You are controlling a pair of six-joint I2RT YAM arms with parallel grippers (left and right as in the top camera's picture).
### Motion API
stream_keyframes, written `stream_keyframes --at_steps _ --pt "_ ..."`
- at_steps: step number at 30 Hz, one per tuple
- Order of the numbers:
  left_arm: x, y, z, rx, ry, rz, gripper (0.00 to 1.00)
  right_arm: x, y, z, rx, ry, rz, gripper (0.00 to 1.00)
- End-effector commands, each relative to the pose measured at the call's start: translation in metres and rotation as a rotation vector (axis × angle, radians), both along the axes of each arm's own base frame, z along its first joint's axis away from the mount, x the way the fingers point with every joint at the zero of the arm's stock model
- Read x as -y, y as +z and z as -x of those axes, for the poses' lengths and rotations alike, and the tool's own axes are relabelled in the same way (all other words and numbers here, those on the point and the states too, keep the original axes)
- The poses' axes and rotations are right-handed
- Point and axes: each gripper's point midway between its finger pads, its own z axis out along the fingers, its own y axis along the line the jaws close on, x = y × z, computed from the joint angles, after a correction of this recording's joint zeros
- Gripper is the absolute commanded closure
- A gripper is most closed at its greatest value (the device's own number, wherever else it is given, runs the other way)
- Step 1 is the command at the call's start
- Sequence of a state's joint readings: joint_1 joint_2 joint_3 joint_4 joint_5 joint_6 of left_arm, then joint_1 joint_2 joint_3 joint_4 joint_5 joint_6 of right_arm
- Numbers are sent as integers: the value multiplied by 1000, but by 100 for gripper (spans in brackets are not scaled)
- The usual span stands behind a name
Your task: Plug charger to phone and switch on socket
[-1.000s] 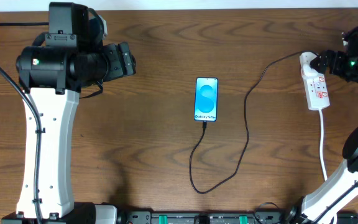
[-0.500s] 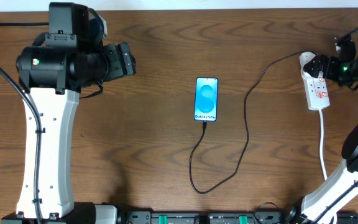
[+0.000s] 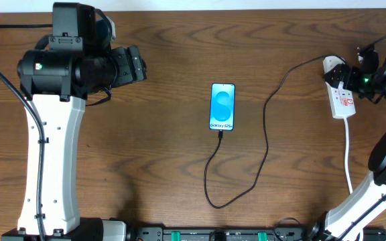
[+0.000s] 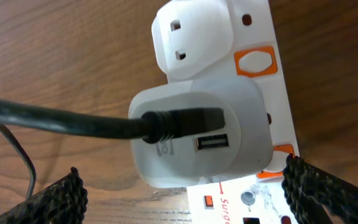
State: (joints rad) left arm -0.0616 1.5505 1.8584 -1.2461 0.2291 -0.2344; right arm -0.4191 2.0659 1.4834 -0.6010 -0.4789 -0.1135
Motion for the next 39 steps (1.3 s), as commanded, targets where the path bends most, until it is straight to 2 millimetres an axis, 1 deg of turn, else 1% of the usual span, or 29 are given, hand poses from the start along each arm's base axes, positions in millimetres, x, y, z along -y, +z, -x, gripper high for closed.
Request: stream_keyframes --at_steps 1,5,16,23,39 --pt "-3 1 0 7 -3 -18 12 -6 2 -2 8 5 -16 1" --pt "-3 1 0 7 -3 -18 12 -6 2 -3 14 6 -13 1" --pt "-3 1 0 7 -3 -18 12 -31 5 -15 40 64 3 1" --pt "-3 1 0 7 -3 -18 12 -29 3 -14 32 58 14 1" --pt "-3 1 0 7 -3 -18 12 -33 -1 -5 -8 60 -2 1"
